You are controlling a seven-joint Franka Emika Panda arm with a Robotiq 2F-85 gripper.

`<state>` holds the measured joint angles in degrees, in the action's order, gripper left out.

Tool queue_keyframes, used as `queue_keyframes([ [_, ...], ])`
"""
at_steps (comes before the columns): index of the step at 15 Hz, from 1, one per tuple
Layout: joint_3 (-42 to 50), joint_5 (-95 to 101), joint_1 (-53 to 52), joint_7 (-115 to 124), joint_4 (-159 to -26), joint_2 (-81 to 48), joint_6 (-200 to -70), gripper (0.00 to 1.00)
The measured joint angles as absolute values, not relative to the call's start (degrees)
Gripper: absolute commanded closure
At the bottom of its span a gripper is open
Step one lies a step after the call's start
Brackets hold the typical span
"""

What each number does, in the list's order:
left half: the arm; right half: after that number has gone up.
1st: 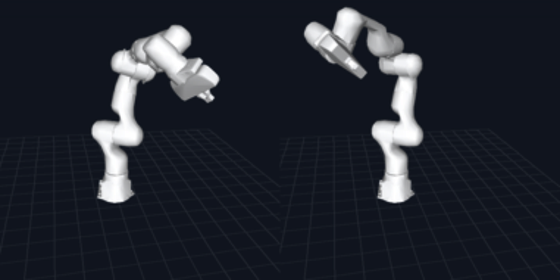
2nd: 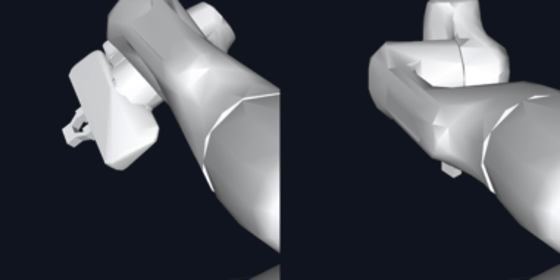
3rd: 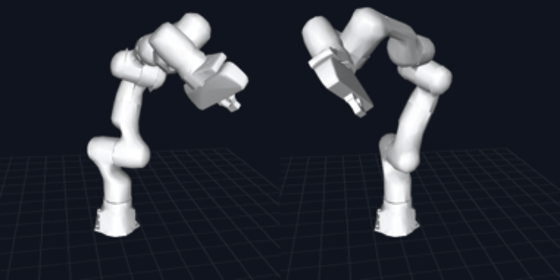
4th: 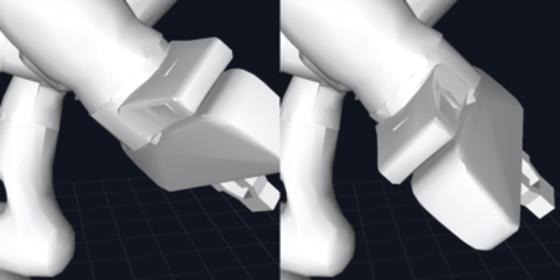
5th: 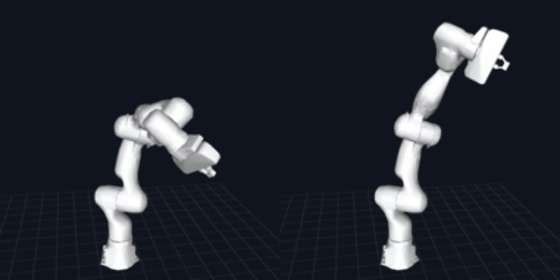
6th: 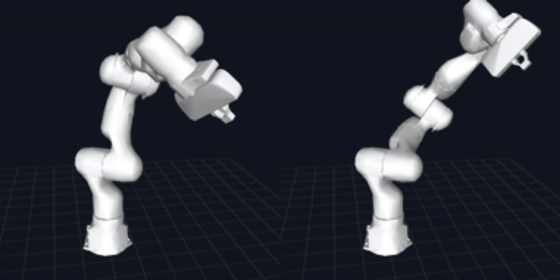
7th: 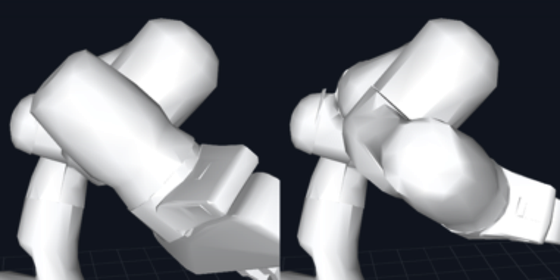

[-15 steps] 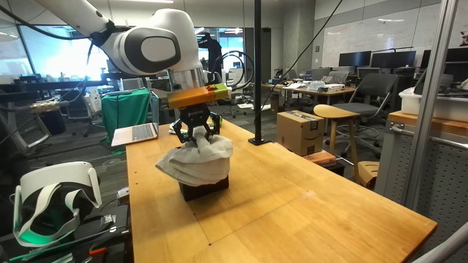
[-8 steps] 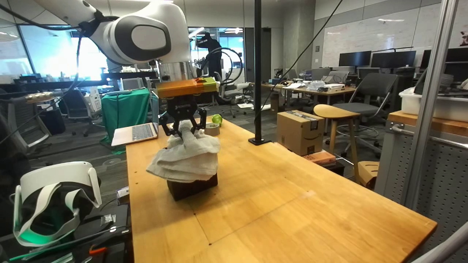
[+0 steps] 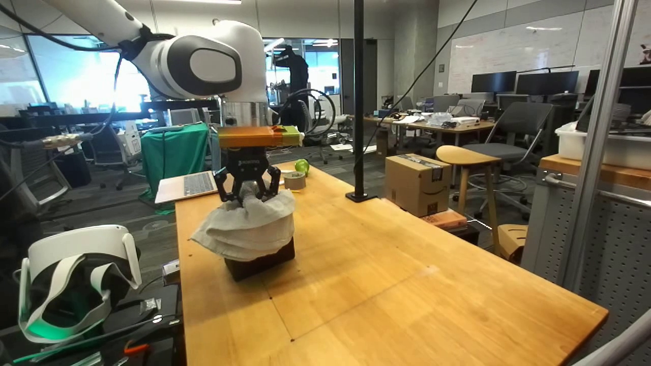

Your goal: Place the towel in the basket

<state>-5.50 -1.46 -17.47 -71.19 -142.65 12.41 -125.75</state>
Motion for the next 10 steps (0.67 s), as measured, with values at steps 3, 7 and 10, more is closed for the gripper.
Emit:
queue_keyframes([
  [3, -4.54, -3.03, -16.70, -78.23, -141.49, 9.01, -125.84, 0.83],
  [7, -4.03, -8.49, -14.63, -88.34, -137.55, 4.31, -124.22, 0.83],
  [10, -4.35, -9.93, -13.25, -91.19, -134.32, 1.52, -122.74, 0.55],
])
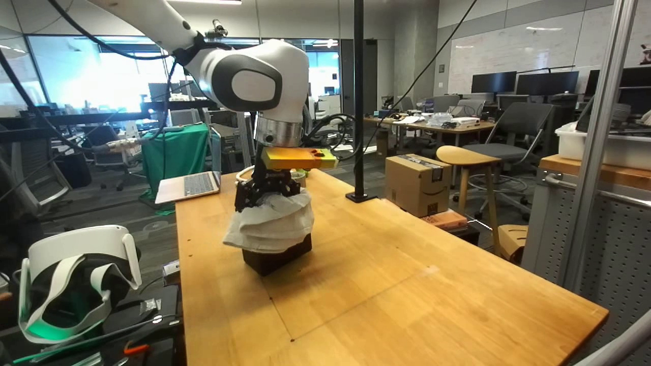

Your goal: Place the towel in the basket

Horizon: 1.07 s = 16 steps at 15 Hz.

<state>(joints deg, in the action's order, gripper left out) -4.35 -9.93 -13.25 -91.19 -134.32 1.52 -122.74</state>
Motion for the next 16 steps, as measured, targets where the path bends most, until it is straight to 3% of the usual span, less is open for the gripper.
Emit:
queue_keyframes([
  [8, -9.09, 0.58, -12.79, -81.10, -130.35, 2.74, -123.48, 0.00],
  [13, -13.12, 10.26, -14.08, -69.99, -128.86, 7.34, -121.13, 0.00],
  [14, -13.53, 11.47, -14.23, -68.34, -128.54, 7.96, -120.06, 0.25],
  [16, -13.90, 13.46, -14.33, -65.52, -128.19, 8.97, -118.10, 0.30],
])
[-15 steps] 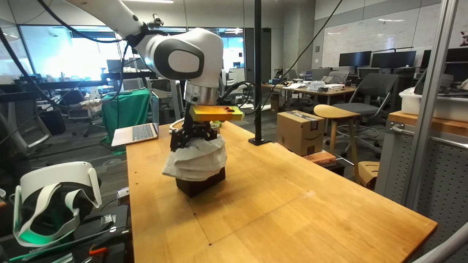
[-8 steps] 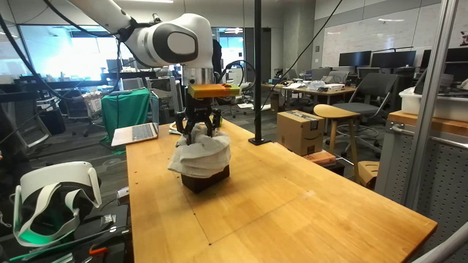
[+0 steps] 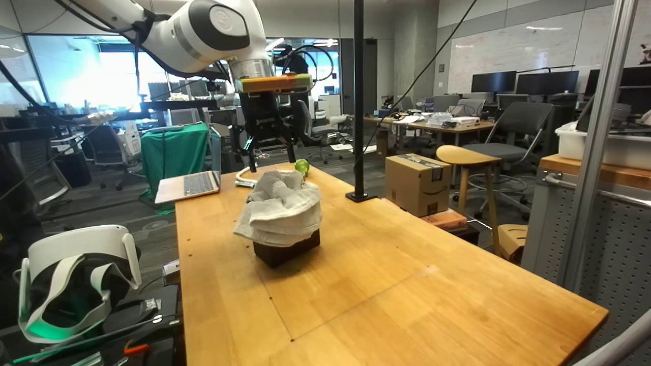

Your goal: Place the towel in the basket

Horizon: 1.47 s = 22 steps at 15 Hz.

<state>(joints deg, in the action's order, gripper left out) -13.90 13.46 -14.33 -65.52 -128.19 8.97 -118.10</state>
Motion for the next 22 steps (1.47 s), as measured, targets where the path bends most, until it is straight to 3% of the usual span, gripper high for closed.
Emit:
queue_keyframes([
  [4, -13.66, 14.58, -14.30, -62.86, -128.20, 9.75, -117.21, 0.63],
  [9, -13.11, 14.35, -14.30, -62.72, -128.43, 8.97, -119.36, 0.97],
  [22, -10.88, 2.83, -13.14, -69.28, -128.79, 0.57, -125.98, 0.96],
])
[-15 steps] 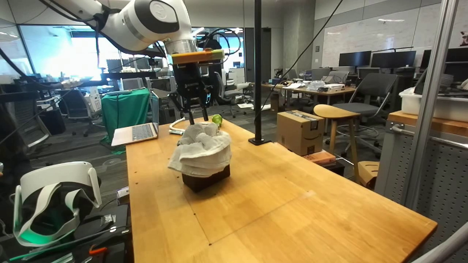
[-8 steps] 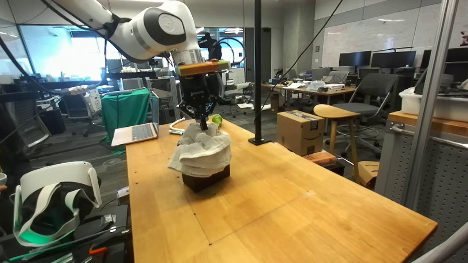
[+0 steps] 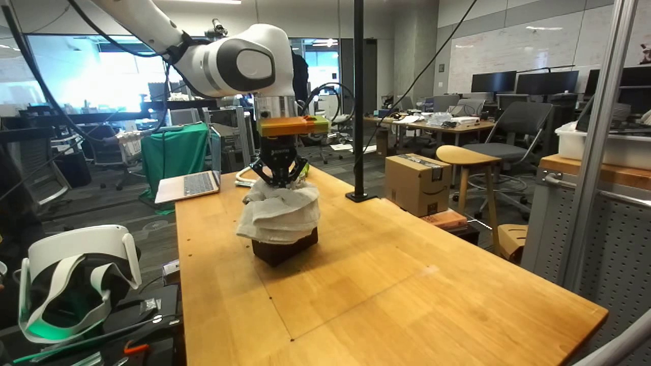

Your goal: Place the towel in the basket

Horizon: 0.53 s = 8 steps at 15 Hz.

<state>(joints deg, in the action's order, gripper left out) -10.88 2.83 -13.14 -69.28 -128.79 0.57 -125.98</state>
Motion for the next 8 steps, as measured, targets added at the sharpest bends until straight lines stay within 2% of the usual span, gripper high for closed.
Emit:
queue_keyframes([
  [8, -10.28, -1.31, -10.84, -75.92, -129.04, -4.72, -129.33, 0.95],
])
